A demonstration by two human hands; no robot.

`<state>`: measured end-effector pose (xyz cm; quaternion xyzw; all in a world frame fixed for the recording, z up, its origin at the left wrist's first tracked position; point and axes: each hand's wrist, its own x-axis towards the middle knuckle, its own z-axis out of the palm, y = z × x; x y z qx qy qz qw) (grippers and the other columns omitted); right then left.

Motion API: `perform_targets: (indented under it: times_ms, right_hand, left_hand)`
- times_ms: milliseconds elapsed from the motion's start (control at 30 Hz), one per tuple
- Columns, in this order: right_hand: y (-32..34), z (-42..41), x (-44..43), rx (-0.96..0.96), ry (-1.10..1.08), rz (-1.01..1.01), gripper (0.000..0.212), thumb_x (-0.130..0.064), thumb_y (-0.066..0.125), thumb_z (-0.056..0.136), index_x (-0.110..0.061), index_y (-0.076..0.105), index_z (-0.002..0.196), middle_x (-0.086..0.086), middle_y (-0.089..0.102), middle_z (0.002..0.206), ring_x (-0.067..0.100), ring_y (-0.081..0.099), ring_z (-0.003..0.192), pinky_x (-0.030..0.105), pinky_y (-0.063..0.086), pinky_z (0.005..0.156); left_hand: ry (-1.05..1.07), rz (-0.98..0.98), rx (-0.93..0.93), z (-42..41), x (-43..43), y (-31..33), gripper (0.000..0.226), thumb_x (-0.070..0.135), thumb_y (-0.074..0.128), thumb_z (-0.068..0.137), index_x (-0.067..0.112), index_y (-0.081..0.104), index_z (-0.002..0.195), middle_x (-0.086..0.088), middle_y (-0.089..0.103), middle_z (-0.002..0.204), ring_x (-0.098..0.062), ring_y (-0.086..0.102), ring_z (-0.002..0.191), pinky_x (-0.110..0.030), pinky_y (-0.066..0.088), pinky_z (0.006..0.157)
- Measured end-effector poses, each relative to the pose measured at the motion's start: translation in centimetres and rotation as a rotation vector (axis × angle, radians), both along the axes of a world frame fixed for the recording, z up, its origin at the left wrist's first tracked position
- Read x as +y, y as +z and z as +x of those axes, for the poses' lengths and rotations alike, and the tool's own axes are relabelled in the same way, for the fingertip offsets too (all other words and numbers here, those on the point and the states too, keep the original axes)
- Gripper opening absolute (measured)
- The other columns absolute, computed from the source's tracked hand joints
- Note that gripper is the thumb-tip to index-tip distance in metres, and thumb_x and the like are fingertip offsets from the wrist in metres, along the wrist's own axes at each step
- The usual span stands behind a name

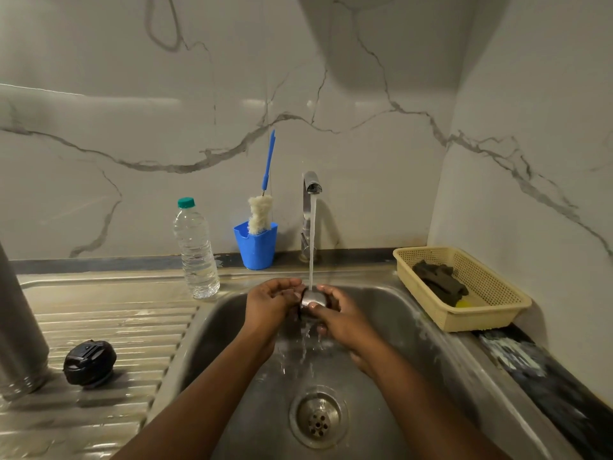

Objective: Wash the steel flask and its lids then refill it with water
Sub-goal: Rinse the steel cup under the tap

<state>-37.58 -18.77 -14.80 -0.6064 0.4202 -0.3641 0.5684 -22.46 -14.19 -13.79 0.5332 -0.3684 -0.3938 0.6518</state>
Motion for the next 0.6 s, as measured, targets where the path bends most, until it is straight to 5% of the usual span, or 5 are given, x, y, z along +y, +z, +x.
perform_targets:
  times_ms: [267,400,600]
  right_hand:
    - [0.8,-0.3,-0.1,-0.264,-0.035,0.115,0.041,-0.013,0.072,0.095,-0.027,0.051,0.127,0.007,0.062,0.127,0.025,0.070,0.109,0.039,0.063,0.091]
    - [0.6,-0.2,0.4,-0.168,0.022,0.050,0.061,-0.006,0.076,0.090,-0.031,0.047,0.137,-0.003,0.058,0.124,0.021,0.065,0.112,0.035,0.061,0.091]
    - [0.2,-0.1,0.7,0.107,0.032,-0.191,0.060,-0.023,0.084,0.085,-0.032,0.053,0.135,-0.009,0.064,0.125,0.003,0.061,0.107,0.019,0.051,0.082]
  left_hand:
    - [0.133,0.051,-0.009,0.5,-0.4,-0.7,0.011,0.007,0.071,0.096,0.009,0.077,0.104,-0.010,0.080,0.098,-0.027,0.077,0.098,-0.047,0.062,0.095]
    - [0.077,0.060,-0.058,0.2,-0.4,-0.7,0.012,0.005,0.071,0.096,0.009,0.079,0.104,-0.008,0.081,0.097,-0.025,0.077,0.099,-0.045,0.062,0.096]
    - [0.095,0.039,-0.093,0.2,-0.4,-1.0,0.016,0.001,0.073,0.093,0.008,0.077,0.106,-0.007,0.081,0.097,-0.022,0.078,0.096,-0.039,0.063,0.091]
